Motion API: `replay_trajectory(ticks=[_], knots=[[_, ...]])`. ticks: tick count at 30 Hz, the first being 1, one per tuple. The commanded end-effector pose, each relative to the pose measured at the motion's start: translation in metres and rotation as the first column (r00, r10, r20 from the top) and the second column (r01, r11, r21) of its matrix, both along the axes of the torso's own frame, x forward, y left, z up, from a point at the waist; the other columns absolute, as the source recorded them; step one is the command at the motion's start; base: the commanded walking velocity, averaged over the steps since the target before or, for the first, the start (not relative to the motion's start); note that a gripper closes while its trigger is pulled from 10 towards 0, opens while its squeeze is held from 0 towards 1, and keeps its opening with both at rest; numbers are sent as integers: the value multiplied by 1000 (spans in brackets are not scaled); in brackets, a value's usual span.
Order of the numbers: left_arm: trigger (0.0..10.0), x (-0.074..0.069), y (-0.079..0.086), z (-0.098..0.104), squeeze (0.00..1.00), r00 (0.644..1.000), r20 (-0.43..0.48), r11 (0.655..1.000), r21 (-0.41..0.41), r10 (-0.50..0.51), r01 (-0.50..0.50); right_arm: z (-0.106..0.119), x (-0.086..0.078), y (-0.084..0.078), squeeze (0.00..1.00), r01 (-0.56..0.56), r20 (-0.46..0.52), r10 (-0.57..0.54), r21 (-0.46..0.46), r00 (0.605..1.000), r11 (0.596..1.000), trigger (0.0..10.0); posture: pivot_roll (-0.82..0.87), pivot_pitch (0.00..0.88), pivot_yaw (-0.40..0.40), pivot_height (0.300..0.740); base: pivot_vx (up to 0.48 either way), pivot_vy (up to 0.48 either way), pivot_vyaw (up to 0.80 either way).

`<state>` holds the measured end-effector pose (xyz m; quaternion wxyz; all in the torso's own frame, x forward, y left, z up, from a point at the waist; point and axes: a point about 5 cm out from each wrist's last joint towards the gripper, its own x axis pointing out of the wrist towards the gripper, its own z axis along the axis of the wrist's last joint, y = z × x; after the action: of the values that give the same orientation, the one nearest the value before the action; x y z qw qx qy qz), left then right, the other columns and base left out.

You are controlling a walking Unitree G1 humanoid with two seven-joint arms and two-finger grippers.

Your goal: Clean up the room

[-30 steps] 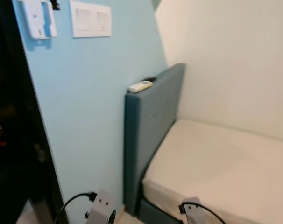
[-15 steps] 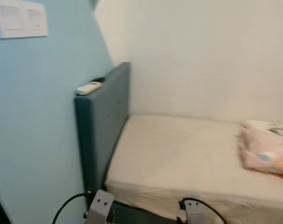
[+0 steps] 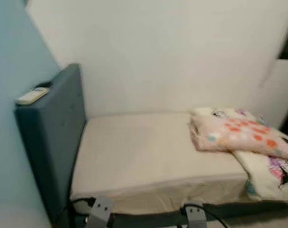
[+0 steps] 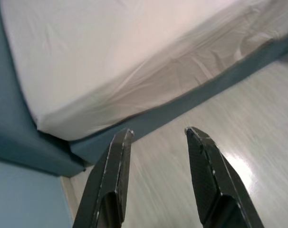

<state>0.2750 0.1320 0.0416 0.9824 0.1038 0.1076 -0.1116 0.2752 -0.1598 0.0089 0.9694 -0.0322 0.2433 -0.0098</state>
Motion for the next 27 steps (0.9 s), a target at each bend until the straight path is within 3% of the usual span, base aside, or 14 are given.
replay_trajectory(ticks=[1,21,27], knots=[[10000,0,-2,-1,0,1000,-5,1000,-1,-10,10,-2,-2,-4,0,7,-6,-7,-14,1000,1000,10000,-15,73,-9,740,0,0,-800],[10000,-2,-5,5,0,1000,31,996,-94,-4,7,-1,-2,-6,0,2,3,-2,-22,1000,1000,10000,-18,81,-12,740,0,0,-800],[10000,1,-5,9,0,999,48,992,-125,24,-18,0,-2,-4,0,-32,1,32,-49,999,998,10000,-23,80,-10,740,0,0,-79]])
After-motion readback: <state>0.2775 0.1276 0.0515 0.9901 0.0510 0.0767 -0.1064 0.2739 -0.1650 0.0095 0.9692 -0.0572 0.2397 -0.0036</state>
